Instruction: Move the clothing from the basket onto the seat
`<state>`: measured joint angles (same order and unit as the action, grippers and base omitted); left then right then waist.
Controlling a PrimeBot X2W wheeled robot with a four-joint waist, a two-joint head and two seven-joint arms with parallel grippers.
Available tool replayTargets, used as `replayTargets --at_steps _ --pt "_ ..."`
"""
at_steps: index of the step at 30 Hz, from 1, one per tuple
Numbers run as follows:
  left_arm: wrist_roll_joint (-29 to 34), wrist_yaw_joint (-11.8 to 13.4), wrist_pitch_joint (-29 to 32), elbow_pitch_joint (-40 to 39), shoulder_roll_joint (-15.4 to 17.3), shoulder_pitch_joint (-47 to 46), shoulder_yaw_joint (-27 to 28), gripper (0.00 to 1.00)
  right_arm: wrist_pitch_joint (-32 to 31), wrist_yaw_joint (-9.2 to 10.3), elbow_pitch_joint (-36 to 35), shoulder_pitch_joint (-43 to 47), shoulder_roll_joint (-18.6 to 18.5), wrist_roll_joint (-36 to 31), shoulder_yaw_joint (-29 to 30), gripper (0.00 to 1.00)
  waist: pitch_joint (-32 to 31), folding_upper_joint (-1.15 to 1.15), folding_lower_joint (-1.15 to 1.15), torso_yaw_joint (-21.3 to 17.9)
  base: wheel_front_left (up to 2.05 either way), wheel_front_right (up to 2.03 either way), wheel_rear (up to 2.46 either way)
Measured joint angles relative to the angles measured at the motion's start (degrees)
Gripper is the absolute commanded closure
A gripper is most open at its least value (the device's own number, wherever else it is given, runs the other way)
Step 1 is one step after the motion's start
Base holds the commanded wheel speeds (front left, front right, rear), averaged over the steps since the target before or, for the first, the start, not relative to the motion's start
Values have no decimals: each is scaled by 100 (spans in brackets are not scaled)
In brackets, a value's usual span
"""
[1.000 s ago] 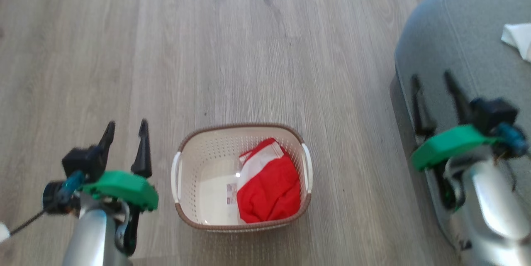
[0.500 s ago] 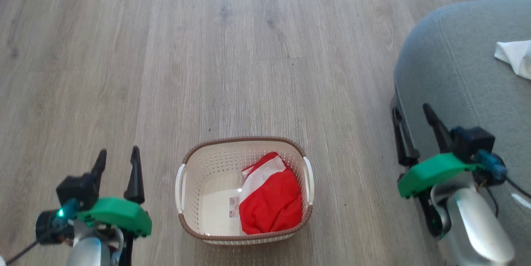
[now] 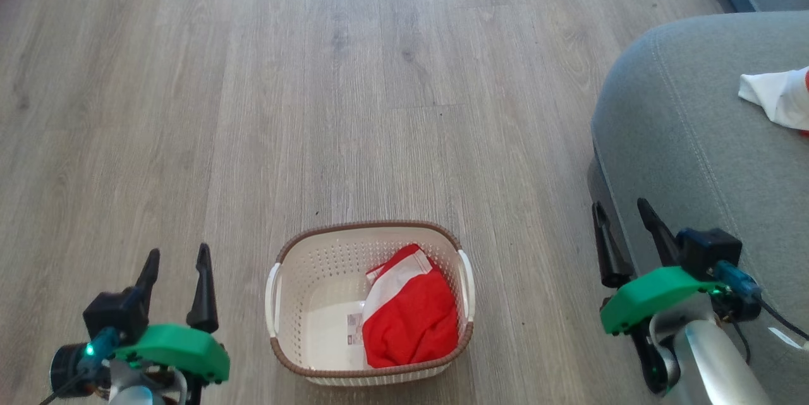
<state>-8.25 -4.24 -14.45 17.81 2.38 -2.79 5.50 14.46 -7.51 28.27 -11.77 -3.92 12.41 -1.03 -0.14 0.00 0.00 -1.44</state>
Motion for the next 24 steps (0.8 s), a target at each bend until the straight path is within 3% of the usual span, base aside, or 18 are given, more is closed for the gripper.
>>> replayTargets --at_steps 17,24 --pt "-9 71 1 -212 0 81 -78 0 0 0 -54 49 29 -16 11 0 34 0 0 21 0 0 0" --pt "-135 36 1 63 1 38 -407 0 0 0 -297 -66 35 -33 -65 0 434 0 1 -11 0 0 0"
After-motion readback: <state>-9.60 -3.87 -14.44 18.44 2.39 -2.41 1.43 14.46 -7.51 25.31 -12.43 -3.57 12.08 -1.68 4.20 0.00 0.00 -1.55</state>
